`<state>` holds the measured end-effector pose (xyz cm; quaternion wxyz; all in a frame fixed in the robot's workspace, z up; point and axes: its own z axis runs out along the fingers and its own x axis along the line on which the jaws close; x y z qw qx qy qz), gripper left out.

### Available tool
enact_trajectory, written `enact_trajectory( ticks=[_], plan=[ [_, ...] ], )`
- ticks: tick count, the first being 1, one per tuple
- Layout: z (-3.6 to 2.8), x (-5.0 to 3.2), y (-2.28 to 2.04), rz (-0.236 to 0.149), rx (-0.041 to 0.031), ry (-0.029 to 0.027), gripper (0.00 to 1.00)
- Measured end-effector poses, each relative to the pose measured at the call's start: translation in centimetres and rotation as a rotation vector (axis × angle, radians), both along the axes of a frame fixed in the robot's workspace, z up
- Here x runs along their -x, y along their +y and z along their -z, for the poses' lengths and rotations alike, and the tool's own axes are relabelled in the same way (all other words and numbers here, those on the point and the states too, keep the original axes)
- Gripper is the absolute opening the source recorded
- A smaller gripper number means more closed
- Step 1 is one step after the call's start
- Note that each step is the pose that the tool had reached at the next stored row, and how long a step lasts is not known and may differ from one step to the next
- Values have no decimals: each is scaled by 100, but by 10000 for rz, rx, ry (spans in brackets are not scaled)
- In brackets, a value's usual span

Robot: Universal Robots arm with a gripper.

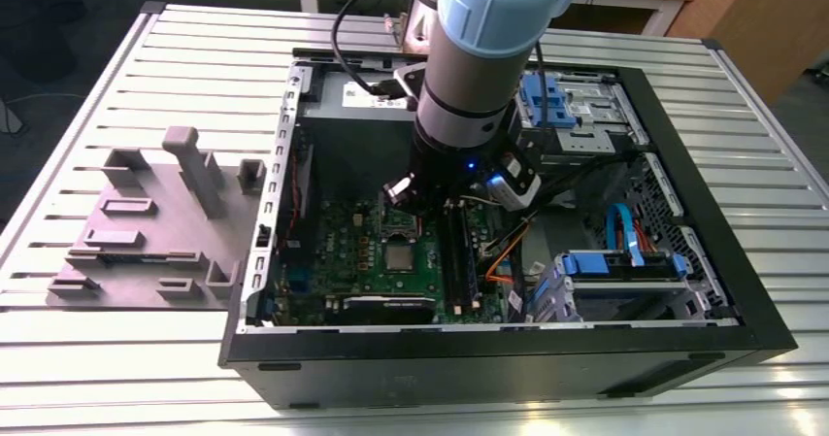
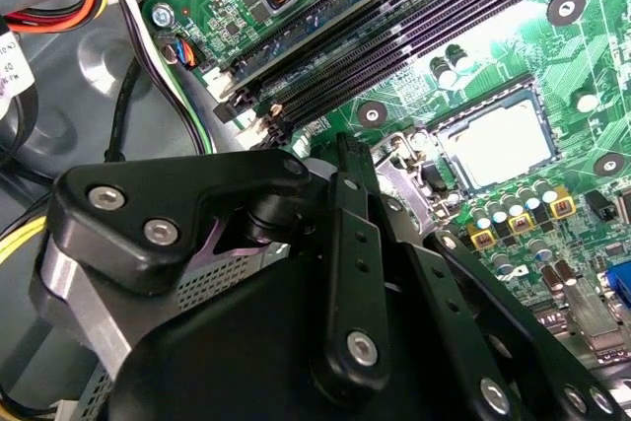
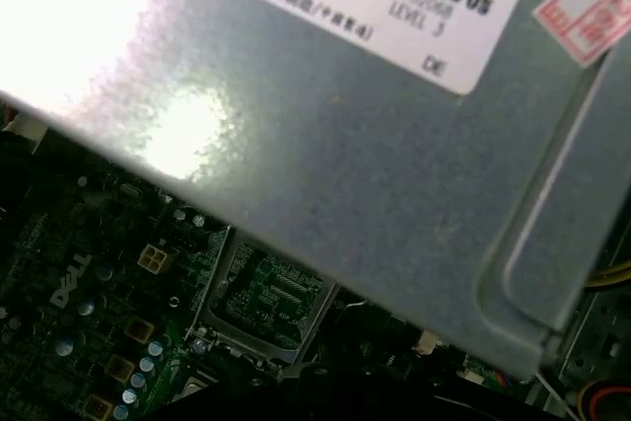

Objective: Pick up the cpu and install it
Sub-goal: 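Close the cpu cover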

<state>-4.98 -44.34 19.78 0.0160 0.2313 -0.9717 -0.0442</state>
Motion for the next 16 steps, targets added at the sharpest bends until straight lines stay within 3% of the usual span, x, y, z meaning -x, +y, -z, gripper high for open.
enact_trajectory(
  ticks=[5, 16],
  plan=[
    [-34, 0, 0, -4, -13, -1, 10],
    [-32, -28, 0, 5, -12, 0, 10]
  ],
)
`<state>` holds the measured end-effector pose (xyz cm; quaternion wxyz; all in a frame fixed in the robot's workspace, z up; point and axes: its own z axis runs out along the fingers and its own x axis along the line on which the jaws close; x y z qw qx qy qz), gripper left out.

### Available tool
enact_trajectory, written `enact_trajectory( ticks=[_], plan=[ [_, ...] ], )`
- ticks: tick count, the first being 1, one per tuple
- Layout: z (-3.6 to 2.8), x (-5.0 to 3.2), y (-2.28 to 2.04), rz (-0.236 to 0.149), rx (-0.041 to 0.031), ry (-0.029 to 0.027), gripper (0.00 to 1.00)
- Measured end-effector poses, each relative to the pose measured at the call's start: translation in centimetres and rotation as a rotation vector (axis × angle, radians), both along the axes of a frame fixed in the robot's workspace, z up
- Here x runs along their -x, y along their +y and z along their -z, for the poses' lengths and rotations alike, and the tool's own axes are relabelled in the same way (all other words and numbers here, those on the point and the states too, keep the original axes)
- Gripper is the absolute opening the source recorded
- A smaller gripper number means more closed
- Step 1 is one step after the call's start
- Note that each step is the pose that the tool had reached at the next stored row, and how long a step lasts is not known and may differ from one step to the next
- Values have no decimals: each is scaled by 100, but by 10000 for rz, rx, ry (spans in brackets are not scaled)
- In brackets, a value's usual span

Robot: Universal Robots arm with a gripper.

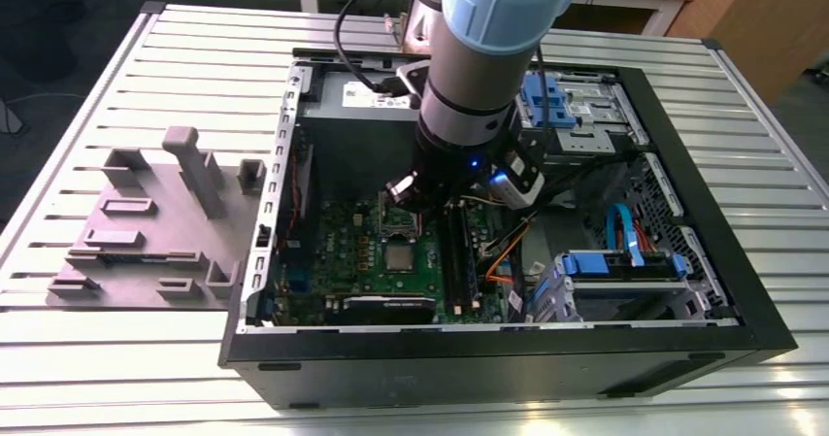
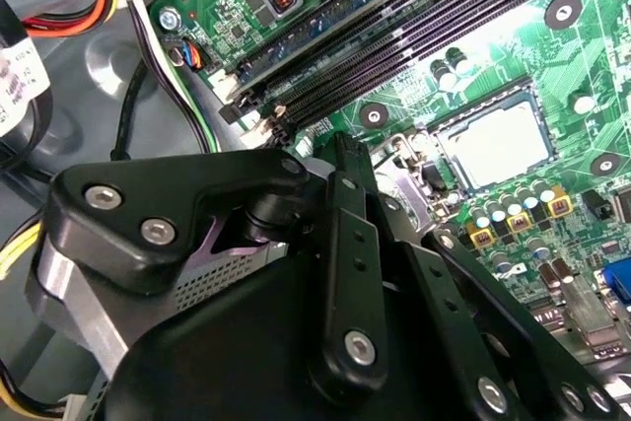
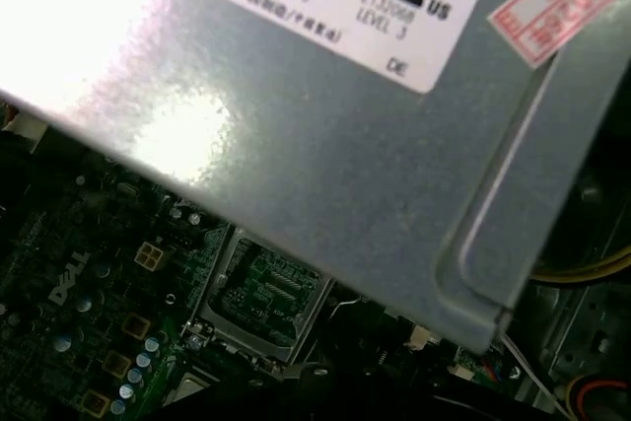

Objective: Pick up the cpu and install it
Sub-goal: 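Close the cpu cover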

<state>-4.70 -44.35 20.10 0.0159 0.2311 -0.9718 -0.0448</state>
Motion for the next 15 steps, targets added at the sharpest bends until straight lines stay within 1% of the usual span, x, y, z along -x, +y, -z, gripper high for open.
enact_trajectory(
  ticks=[8, 13, 15],
  plan=[
    [17, 13, 0, 0, 1, -8, 10],
    [18, 47, -7, -7, -4, -55, 10],
    [19, 57, -11, -10, -5, -66, 10]
  ],
)
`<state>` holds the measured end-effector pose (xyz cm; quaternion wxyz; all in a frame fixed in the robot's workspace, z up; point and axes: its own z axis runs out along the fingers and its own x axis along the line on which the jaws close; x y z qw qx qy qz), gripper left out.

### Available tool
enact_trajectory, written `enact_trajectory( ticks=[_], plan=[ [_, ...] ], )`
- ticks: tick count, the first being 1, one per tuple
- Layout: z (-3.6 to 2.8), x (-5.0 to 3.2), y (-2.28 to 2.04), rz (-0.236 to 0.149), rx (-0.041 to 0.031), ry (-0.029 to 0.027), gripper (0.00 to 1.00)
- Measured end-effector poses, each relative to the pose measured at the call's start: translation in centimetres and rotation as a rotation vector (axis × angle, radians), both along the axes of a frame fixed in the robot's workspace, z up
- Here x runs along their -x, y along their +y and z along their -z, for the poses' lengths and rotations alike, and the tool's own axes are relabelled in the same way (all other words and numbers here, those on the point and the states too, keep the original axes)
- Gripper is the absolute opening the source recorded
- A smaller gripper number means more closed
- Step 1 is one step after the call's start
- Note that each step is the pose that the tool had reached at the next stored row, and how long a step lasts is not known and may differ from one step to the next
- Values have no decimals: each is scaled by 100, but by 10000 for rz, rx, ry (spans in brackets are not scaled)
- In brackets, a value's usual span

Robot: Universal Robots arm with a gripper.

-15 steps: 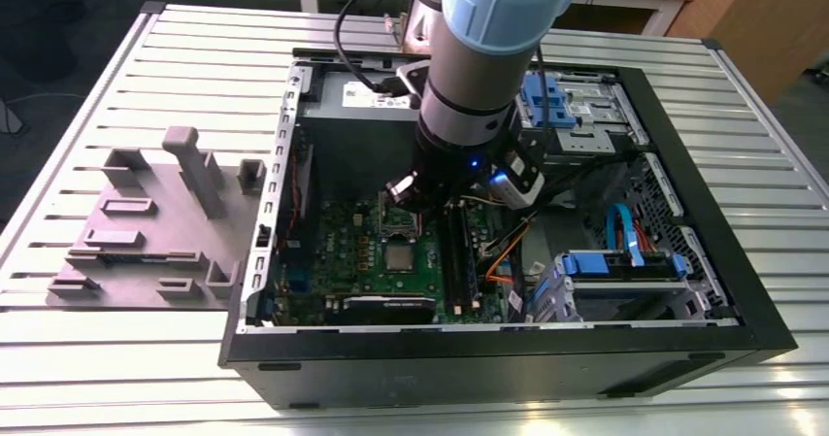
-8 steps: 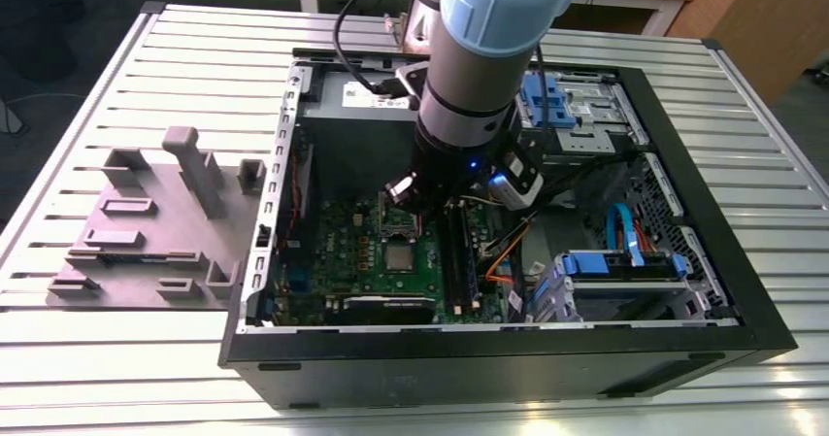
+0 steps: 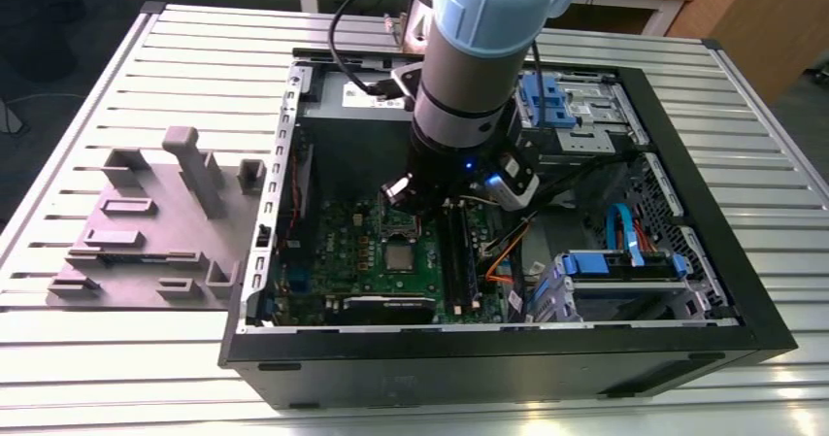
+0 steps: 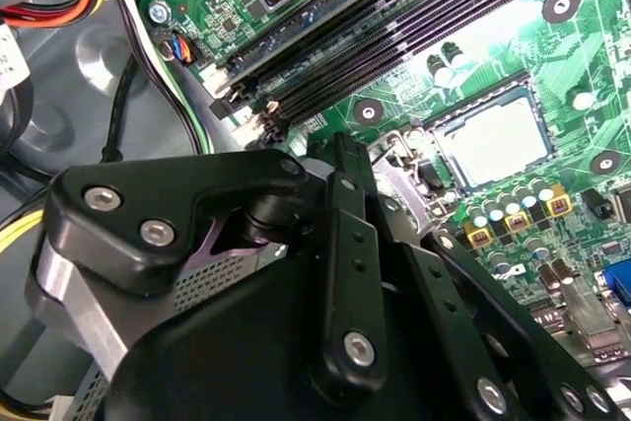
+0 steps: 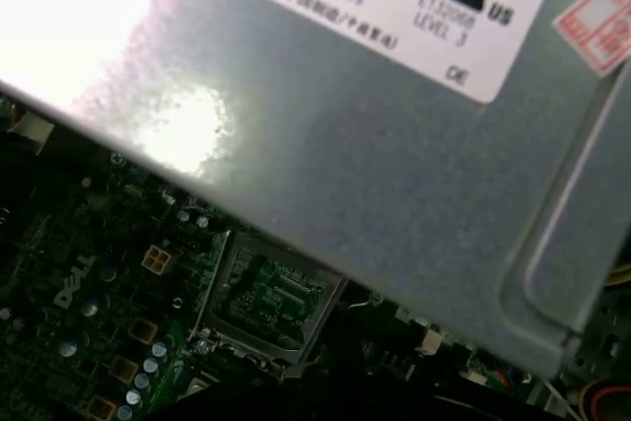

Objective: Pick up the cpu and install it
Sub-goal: 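Close the cpu cover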

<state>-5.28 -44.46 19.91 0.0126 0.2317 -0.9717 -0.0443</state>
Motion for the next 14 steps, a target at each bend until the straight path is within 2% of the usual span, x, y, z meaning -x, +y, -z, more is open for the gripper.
enact_trajectory(
  ticks=[14],
  plan=[
    [-28, 8, -66, -94, -6, -4, 10]
  ],
)
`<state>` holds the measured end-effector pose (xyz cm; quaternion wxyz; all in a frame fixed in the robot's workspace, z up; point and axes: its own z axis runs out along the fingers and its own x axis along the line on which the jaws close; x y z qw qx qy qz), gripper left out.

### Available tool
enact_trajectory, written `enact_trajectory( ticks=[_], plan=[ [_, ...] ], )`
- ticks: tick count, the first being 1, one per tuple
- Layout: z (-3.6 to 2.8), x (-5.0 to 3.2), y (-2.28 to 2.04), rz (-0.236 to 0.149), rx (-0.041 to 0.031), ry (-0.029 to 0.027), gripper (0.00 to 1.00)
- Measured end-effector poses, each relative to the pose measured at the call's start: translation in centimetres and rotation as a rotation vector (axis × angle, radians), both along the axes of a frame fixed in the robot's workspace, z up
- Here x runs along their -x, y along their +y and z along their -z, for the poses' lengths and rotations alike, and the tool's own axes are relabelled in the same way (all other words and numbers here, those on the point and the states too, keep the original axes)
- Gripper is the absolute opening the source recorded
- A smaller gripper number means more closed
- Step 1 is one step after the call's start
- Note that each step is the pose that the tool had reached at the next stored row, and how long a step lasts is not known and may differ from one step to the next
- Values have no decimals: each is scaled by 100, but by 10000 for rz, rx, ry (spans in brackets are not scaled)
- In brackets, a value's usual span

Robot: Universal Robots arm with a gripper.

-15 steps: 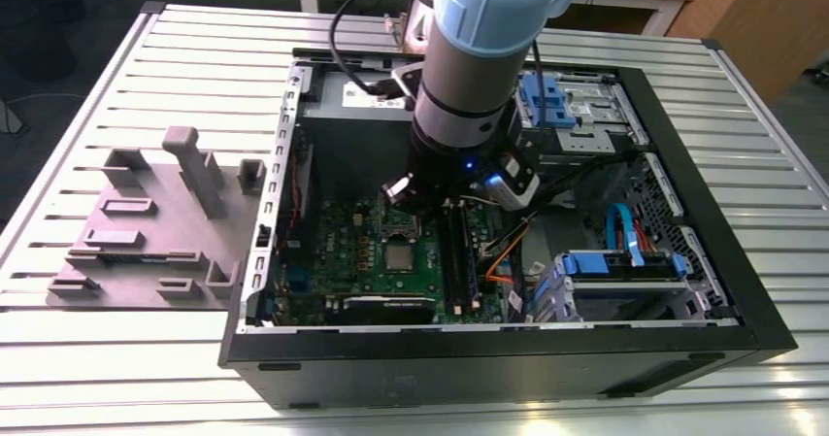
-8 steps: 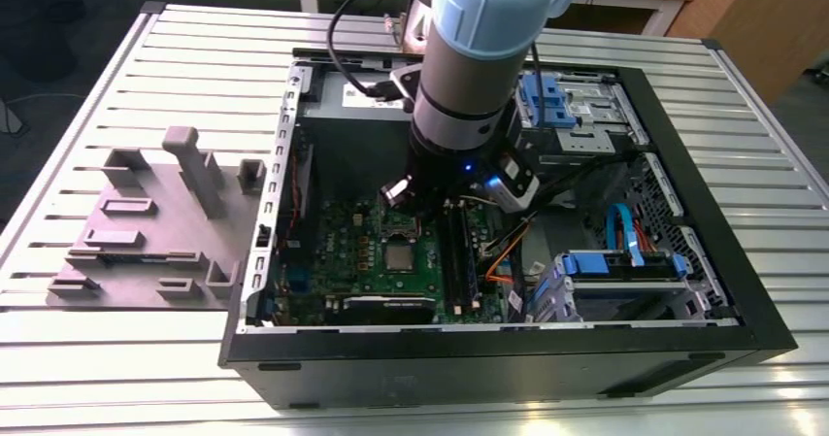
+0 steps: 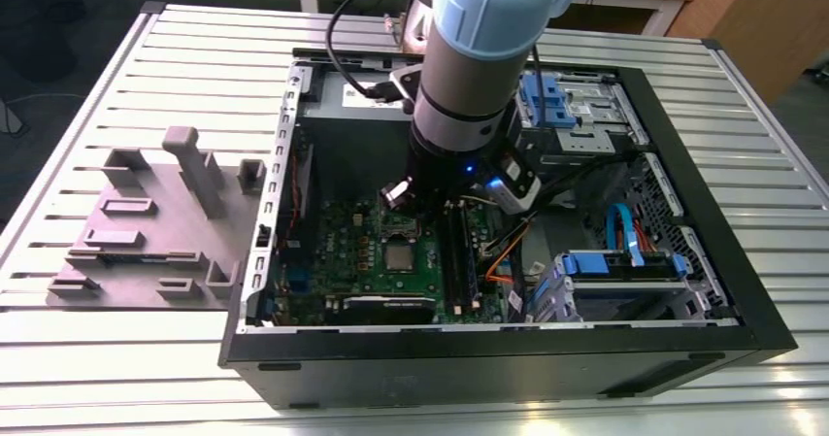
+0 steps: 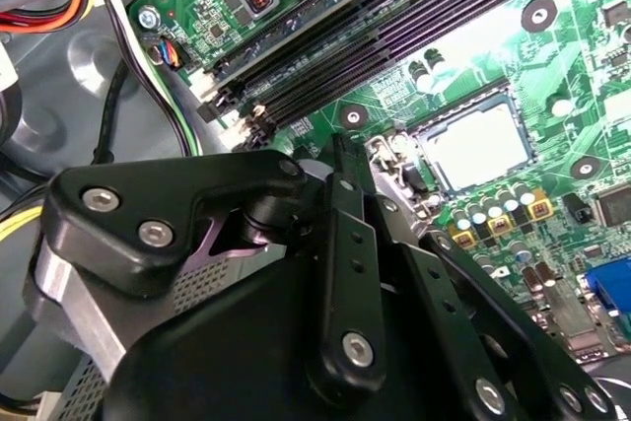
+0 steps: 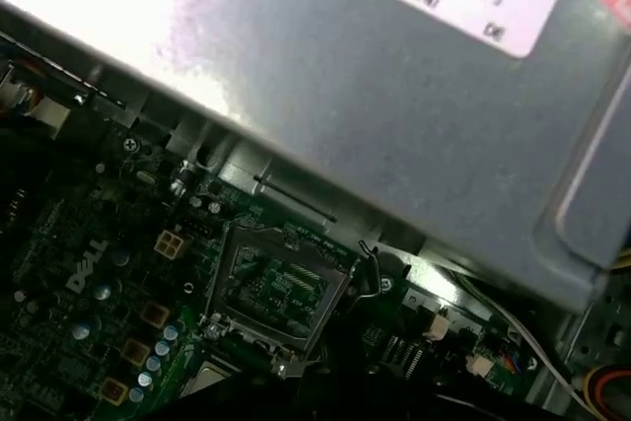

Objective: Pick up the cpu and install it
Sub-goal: 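Close the cpu cover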

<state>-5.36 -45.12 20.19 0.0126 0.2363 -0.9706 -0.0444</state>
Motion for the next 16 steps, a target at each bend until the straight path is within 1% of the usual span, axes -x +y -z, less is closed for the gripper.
enact_trajectory(
  ticks=[4, 10, 16],
  plan=[
    [-31, 0, -16, -20, -21, 0, 10],
    [-95, 0, -40, -32, -83, 0, 10],
    [-155, 0, -62, -44, -123, 0, 10]
  ],
)
